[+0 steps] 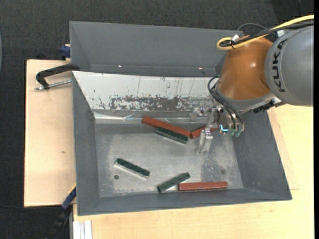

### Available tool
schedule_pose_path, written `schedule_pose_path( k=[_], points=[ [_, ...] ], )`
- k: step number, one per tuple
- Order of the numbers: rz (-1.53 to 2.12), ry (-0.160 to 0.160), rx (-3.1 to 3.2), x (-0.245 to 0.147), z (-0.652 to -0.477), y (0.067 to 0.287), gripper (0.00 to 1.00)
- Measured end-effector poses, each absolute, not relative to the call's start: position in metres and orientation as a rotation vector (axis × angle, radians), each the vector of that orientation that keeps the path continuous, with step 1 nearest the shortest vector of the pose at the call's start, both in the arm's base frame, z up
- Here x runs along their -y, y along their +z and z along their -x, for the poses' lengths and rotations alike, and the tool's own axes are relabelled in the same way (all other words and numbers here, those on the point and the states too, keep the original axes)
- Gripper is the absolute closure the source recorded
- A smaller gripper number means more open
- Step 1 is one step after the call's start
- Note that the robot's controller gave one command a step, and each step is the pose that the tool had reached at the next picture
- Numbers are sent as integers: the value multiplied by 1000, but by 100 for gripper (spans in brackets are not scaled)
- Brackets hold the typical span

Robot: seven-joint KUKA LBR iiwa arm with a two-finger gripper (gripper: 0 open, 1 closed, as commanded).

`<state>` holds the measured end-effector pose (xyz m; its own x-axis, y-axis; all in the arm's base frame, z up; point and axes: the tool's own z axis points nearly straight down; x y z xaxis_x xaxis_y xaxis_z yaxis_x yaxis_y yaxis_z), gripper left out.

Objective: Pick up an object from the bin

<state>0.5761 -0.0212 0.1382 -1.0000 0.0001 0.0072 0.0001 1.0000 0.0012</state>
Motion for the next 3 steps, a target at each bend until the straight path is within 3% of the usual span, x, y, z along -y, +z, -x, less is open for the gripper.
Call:
schedule_pose_path(
  k=[1, 3],
  points=[
    [-1, -1, 3143, 21, -578, 143, 0],
    [-290, -1, 3133, 60, -603, 70, 0]
  ],
)
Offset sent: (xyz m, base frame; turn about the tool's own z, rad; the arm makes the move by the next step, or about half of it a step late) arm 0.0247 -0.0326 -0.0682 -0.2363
